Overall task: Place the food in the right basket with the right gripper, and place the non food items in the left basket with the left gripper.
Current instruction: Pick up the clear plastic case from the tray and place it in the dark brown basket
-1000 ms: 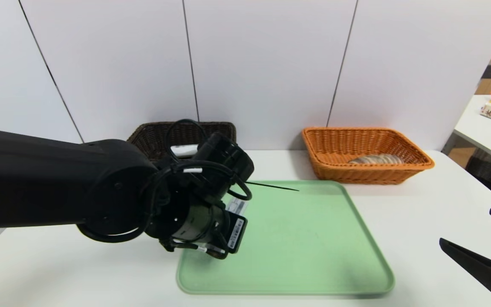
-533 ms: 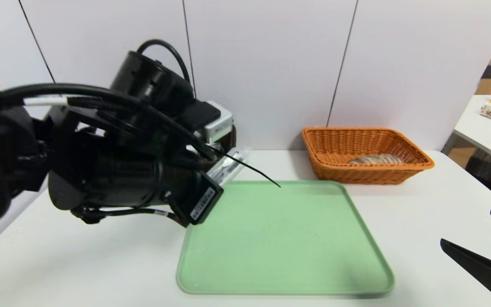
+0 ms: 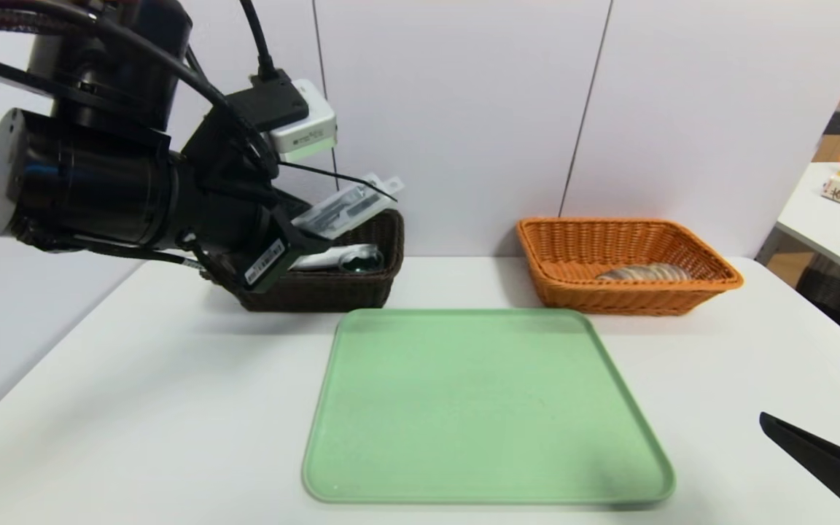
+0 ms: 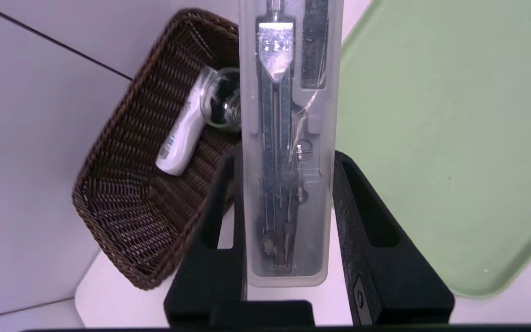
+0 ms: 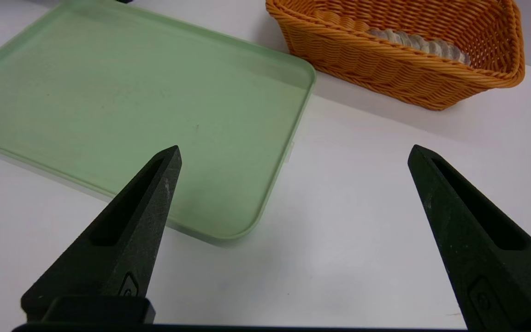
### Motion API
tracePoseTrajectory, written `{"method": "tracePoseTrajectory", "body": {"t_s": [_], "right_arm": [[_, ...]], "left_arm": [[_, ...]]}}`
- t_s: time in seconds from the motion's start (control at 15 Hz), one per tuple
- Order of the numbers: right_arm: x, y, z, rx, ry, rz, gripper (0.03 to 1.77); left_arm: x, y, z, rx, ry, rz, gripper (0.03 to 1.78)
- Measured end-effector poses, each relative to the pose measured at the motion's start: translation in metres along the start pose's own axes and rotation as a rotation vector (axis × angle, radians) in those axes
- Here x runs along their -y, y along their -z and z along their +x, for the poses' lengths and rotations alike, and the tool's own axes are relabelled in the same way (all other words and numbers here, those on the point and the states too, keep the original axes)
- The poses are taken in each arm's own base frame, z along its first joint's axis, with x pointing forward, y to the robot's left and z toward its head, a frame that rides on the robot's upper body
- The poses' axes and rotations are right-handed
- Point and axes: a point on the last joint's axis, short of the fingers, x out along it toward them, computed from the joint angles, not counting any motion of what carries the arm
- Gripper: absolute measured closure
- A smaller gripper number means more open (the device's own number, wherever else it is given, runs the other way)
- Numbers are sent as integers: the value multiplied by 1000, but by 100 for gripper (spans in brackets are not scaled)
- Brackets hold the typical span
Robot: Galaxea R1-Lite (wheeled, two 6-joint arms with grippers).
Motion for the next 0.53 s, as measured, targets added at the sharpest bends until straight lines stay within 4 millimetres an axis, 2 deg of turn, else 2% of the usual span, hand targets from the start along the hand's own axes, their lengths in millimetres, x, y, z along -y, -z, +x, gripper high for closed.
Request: {"method": "tracePoseTrajectory", "body": {"t_s": [0.27, 0.53], "right_arm": [[1, 0, -2, 9, 2, 2, 10], [1, 1, -5, 14, 3, 3, 10]], "left_arm": [[-25, 2, 11, 21, -13, 76, 124], [-48, 16, 30, 6, -21, 246, 124]]}}
